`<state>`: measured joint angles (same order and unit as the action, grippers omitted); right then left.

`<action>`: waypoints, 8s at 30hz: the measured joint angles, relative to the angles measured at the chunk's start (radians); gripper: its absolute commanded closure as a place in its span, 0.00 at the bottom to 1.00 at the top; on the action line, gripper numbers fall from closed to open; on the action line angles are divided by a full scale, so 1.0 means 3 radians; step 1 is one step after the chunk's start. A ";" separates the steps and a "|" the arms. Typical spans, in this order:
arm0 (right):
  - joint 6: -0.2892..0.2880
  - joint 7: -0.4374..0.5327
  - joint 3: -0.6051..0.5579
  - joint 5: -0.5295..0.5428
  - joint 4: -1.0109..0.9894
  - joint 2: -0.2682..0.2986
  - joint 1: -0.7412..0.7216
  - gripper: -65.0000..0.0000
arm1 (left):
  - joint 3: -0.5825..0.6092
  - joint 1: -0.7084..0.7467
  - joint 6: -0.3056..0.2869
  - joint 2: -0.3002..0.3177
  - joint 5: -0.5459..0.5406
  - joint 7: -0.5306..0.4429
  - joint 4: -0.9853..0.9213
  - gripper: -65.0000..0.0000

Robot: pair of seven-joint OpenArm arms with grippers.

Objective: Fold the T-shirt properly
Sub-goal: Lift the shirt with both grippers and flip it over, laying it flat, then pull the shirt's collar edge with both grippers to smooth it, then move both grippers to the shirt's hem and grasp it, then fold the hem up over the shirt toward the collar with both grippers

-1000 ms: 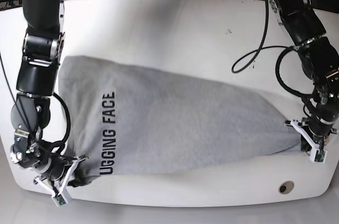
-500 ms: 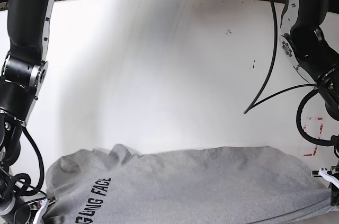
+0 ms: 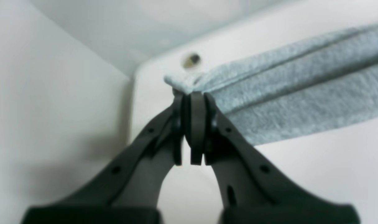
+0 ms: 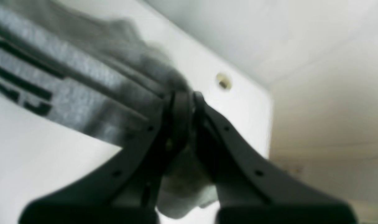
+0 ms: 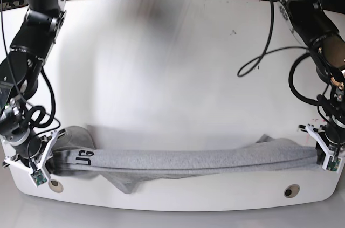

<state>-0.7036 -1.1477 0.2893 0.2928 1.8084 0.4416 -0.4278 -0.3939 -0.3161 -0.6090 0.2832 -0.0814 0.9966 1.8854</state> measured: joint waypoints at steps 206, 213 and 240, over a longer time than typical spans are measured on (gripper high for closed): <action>0.0050 0.1617 -0.0375 0.0230 -0.3488 -0.0769 -0.0248 0.79 | -0.0820 -0.0660 0.0090 0.0298 0.0769 -0.1559 -0.3947 0.26; 0.0051 0.1616 -0.0375 0.0233 -0.3488 -0.0769 -0.0244 0.79 | -0.0779 -0.0710 0.0109 0.0287 0.0771 -0.1562 -0.4042 0.26; 0.0050 0.1338 -0.0366 0.0216 -0.2810 -0.0749 -0.0130 1.00 | -0.0504 -0.0643 0.0098 0.0174 0.0752 -0.1801 -0.3988 1.00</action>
<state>-0.6888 -0.7464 0.1795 0.3576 0.9653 0.2169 -0.4667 -0.5449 -0.5091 -0.5797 0.3355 0.1440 0.4564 0.6891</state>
